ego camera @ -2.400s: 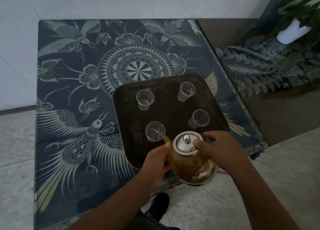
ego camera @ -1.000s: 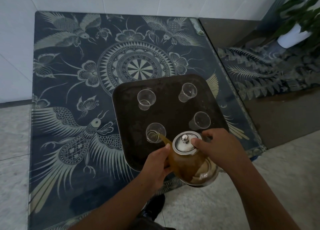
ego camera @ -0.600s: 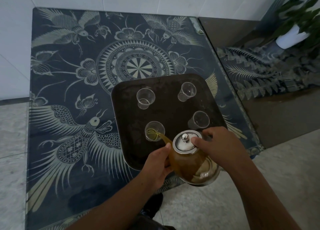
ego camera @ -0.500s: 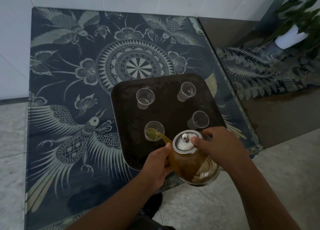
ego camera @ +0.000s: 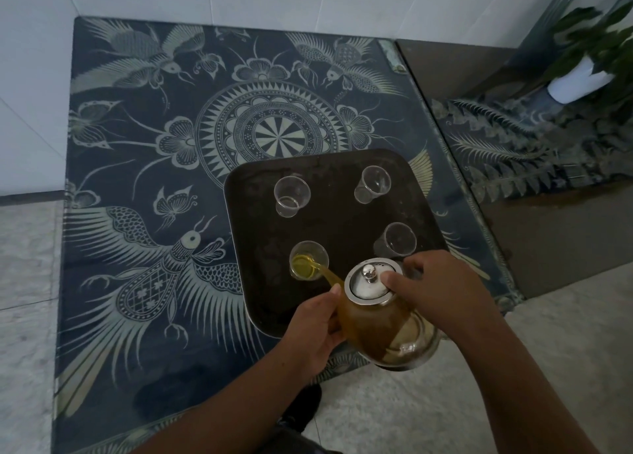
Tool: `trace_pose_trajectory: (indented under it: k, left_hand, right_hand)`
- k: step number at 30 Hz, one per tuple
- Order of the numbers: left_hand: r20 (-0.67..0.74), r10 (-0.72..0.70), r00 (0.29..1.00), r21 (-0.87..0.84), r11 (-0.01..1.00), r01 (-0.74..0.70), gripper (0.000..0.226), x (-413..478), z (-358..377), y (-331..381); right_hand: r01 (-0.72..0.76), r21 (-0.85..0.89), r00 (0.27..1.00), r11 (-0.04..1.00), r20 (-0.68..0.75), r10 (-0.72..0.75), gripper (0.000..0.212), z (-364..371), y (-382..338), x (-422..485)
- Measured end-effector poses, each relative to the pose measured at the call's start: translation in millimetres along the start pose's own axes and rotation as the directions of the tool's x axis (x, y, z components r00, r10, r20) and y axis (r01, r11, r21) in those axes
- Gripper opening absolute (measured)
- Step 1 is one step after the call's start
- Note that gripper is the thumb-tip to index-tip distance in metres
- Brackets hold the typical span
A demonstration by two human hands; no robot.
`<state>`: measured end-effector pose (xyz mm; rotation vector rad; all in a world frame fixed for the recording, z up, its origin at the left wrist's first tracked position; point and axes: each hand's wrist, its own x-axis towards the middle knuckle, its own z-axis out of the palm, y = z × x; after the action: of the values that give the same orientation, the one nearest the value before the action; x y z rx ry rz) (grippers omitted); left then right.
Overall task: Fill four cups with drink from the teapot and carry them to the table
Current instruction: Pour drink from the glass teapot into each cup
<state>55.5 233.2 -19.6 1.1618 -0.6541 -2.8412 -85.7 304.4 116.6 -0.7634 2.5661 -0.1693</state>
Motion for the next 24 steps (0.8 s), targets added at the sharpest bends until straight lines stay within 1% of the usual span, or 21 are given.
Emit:
trace_pose_trajectory:
  k: [4, 10, 18, 24]
  left_hand:
    - [-0.003, -0.003, 1.0, -0.01, 1.0, 0.003, 0.037, -0.5, 1.1, 1.7]
    - [0.007, -0.018, 1.0, -0.023, 1.0, 0.018, 0.039, -3.7, 1.3, 2.5]
    - [-0.009, -0.013, 1.0, -0.044, 0.999, 0.012, 0.038, -4.3, 2.0, 3.5]
    - [-0.015, -0.013, 1.0, -0.067, 0.998, 0.012, 0.036, -1.9, -0.7, 1.7]
  right_hand:
    - [0.004, 0.0, 1.0, 1.0, -0.007, -0.004, 0.041, -1.1, -2.3, 0.6]
    - [0.007, -0.043, 1.0, 0.999, 0.011, -0.006, 0.043, -5.3, -7.0, 1.9]
    - [0.009, -0.064, 1.0, 0.998, 0.028, -0.008, 0.038, -7.7, -12.2, 0.8]
    - [-0.003, -0.063, 1.0, 0.998, 0.018, 0.004, 0.04, -6.8, -14.0, -1.2]
